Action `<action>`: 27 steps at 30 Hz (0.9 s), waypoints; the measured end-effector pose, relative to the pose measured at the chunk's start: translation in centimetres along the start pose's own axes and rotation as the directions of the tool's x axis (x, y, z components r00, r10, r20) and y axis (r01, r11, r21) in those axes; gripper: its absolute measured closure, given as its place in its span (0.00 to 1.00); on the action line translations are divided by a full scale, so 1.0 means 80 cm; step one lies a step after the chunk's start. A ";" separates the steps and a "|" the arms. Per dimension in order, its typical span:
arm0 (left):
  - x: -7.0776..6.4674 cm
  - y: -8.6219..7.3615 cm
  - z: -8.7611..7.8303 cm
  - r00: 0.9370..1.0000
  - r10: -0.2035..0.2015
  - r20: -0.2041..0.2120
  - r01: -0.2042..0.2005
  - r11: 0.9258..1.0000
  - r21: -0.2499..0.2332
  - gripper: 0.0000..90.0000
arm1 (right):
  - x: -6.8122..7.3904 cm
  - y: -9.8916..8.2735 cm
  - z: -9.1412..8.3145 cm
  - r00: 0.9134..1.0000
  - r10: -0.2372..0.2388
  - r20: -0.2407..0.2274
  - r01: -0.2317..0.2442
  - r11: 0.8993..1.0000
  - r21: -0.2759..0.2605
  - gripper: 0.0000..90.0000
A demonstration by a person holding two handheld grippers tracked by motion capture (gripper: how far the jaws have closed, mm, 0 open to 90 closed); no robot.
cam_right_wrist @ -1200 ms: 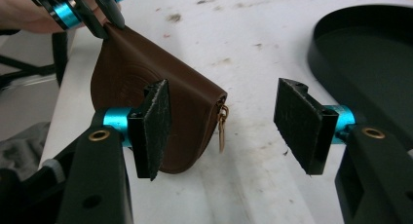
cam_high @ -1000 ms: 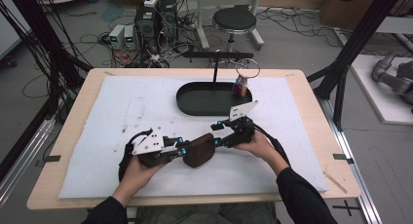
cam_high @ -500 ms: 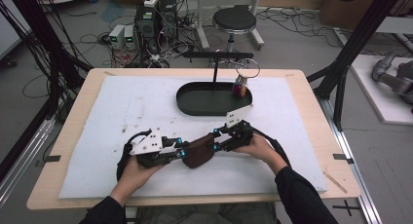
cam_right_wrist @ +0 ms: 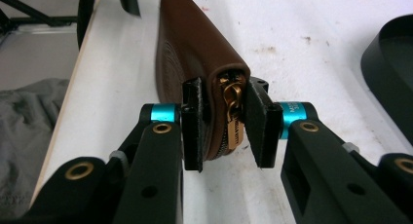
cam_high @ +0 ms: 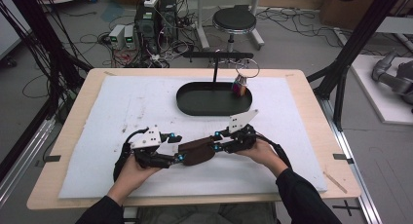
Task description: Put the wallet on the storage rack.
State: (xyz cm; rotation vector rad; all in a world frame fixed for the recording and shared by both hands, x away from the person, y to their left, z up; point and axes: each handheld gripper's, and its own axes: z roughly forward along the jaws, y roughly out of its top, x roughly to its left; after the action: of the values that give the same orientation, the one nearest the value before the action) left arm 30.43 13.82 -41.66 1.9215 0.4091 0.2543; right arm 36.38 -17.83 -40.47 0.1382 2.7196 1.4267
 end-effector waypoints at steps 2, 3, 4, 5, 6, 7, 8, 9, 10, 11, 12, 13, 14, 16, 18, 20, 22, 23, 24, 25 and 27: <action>0.004 -0.005 0.003 1.000 -0.031 0.001 0.031 0.999 0.010 0.46 | 0.001 -0.001 -0.004 1.000 0.001 0.003 -0.001 1.000 -0.013 0.80; 0.006 -0.007 0.005 0.999 -0.052 0.004 0.052 0.999 0.013 0.46 | 0.002 -0.001 -0.005 1.000 0.003 0.004 -0.003 1.000 -0.019 0.80; 0.009 -0.010 0.008 0.997 -0.080 0.015 0.080 0.997 0.023 0.46 | 0.002 -0.001 -0.007 1.000 0.003 0.010 -0.003 1.000 -0.025 0.80; 0.011 -0.012 0.011 0.995 -0.094 0.021 0.094 0.995 0.026 0.45 | 0.003 -0.001 -0.008 1.000 0.006 0.014 -0.006 0.999 -0.031 0.81; 0.012 -0.014 0.014 0.994 -0.109 0.029 0.108 0.994 0.032 0.45 | 0.003 -0.002 -0.009 1.000 0.008 0.012 -0.007 0.999 -0.034 0.81; 0.013 -0.016 0.018 0.992 -0.117 0.038 0.115 0.992 0.045 0.45 | 0.003 -0.002 -0.009 1.000 0.015 0.012 -0.014 0.999 -0.033 0.81; 0.013 -0.017 0.020 0.992 -0.113 0.050 0.111 0.993 0.050 0.48 | 0.003 -0.003 -0.009 1.000 0.015 0.014 -0.015 0.999 -0.032 0.81; 0.012 -0.016 0.021 0.993 -0.102 0.059 0.099 0.994 0.052 0.53 | 0.003 -0.004 -0.009 1.000 0.019 0.011 -0.018 0.999 -0.027 0.81; 0.010 -0.015 0.021 0.994 -0.084 0.073 0.081 0.996 0.041 0.59 | 0.003 -0.004 -0.008 1.000 0.019 0.008 -0.019 0.999 -0.029 0.81; 0.009 -0.015 0.021 0.995 -0.075 0.070 0.072 0.997 0.034 0.65 | 0.004 -0.004 -0.009 1.000 0.014 0.016 -0.013 0.999 -0.037 0.81; 0.009 -0.014 0.020 0.995 -0.070 0.077 0.068 0.997 0.027 0.67 | 0.004 -0.005 -0.009 1.000 0.018 0.009 -0.017 0.999 -0.041 0.81; 0.010 -0.013 0.018 0.993 -0.078 0.092 0.077 0.997 0.013 0.69 | 0.003 -0.005 -0.011 1.000 0.025 0.002 -0.025 0.999 -0.048 0.80; 0.010 -0.012 0.017 0.992 -0.082 0.100 0.082 0.997 0.003 0.70 | 0.003 -0.004 -0.013 1.000 0.024 0.002 -0.024 0.998 -0.054 0.80; 0.010 -0.009 0.014 0.991 -0.067 0.115 0.069 0.998 -0.011 0.72 | 0.004 -0.003 -0.015 1.000 0.016 0.001 -0.016 0.997 -0.070 0.79; 0.008 -0.005 0.010 0.990 -0.053 0.134 0.059 0.998 -0.039 0.74 | 0.006 -0.003 -0.019 0.999 0.027 -0.018 -0.029 0.996 -0.089 0.75; 0.006 -0.002 0.008 0.990 -0.038 0.138 0.045 0.998 -0.052 0.74 | 0.005 -0.002 -0.022 0.999 0.045 -0.031 -0.048 0.992 -0.115 0.69; 0.005 0.002 0.005 0.989 -0.023 0.146 0.035 0.996 -0.079 0.74 | 0.005 -0.001 -0.023 0.997 0.070 -0.035 -0.074 0.989 -0.129 0.56; 0.005 0.005 0.003 0.988 -0.016 0.152 0.030 0.996 -0.085 0.74 | 0.005 -0.001 -0.023 0.996 0.081 -0.039 -0.086 0.987 -0.132 0.54; 0.004 0.006 0.003 0.988 -0.009 0.155 0.024 0.996 -0.090 0.74 | 0.006 -0.001 -0.023 0.995 0.086 -0.050 -0.092 0.987 -0.128 0.53; 0.003 0.008 0.002 0.988 0.002 0.157 0.012 0.996 -0.089 0.74 | 0.006 -0.001 -0.022 0.996 0.079 -0.050 -0.085 0.988 -0.127 0.53; 0.002 0.009 0.001 0.987 0.002 0.160 0.013 0.995 -0.096 0.74 | 0.008 0.000 -0.022 0.995 0.078 -0.062 -0.086 0.987 -0.134 0.54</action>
State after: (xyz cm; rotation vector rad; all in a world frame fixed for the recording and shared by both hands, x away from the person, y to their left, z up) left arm 30.75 13.59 -41.01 1.8303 0.2901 0.1131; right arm 35.57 -19.22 -39.46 0.2082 2.6777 1.6580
